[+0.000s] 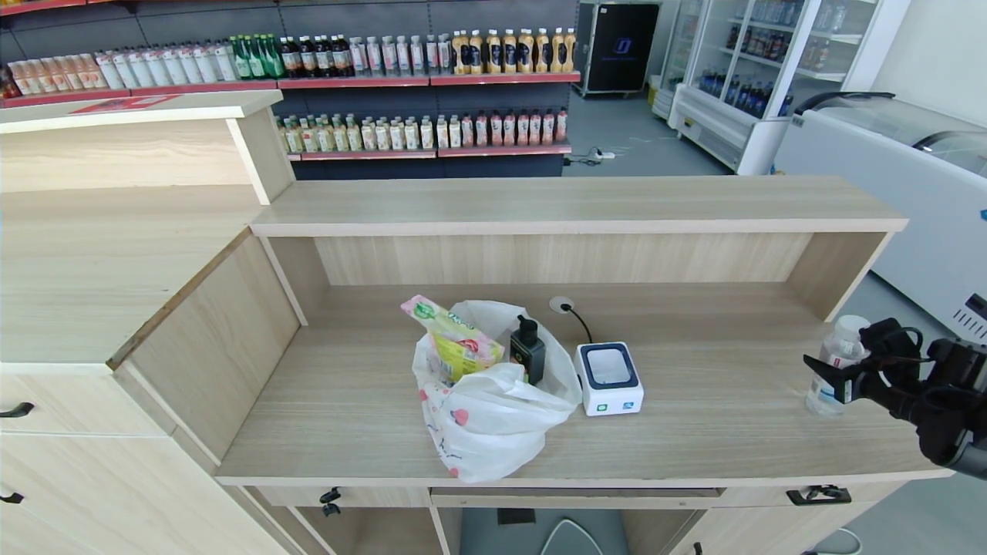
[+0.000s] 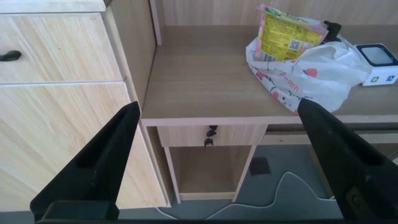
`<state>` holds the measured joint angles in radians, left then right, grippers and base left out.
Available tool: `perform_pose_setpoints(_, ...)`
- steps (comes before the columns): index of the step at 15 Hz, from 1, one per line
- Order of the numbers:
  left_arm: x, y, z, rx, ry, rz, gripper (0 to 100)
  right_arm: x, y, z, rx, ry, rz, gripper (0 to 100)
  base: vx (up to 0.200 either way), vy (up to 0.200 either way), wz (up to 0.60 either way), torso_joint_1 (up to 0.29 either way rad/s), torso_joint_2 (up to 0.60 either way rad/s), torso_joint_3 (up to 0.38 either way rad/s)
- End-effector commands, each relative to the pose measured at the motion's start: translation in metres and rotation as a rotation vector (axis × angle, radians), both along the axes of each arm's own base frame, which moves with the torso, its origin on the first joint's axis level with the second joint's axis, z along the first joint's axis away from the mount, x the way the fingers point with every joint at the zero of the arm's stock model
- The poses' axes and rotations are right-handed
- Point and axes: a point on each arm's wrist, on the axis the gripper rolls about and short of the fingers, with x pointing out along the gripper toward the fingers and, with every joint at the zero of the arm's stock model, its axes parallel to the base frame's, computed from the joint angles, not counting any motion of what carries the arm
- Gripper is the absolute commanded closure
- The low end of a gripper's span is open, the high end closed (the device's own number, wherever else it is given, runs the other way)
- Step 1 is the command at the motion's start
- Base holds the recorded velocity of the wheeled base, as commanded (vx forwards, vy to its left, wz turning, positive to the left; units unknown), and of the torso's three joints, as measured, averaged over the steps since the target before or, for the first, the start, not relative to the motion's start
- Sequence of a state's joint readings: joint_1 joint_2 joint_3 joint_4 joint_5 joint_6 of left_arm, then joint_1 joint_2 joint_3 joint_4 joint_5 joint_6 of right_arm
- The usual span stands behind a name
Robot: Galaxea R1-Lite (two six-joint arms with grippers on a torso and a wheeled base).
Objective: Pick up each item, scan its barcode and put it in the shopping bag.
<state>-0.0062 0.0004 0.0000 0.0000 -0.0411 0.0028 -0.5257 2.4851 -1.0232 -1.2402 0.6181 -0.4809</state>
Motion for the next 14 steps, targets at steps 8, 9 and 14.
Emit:
perform_pose_setpoints(8,0.0,0.0,0.0,0.0,0.001,0.0,0,-0.043,0.118,0.225,0.57,0.046,0.205,100,0.0,0.0,0.0,0.0,0.0,0.0)
perform_pose_setpoints(9,0.0,0.0,0.0,-0.001,0.001,0.0,0,-0.053,0.129,0.243,0.599,0.058,0.252,100,0.0,0.0,0.0,0.0,0.0,0.0)
perform_pose_setpoints(14,0.0,0.0,0.0,0.0,0.001,0.0,0,-0.139,0.216,0.337,0.673,0.133,0.637,100,0.0,0.0,0.0,0.0,0.0,0.0)
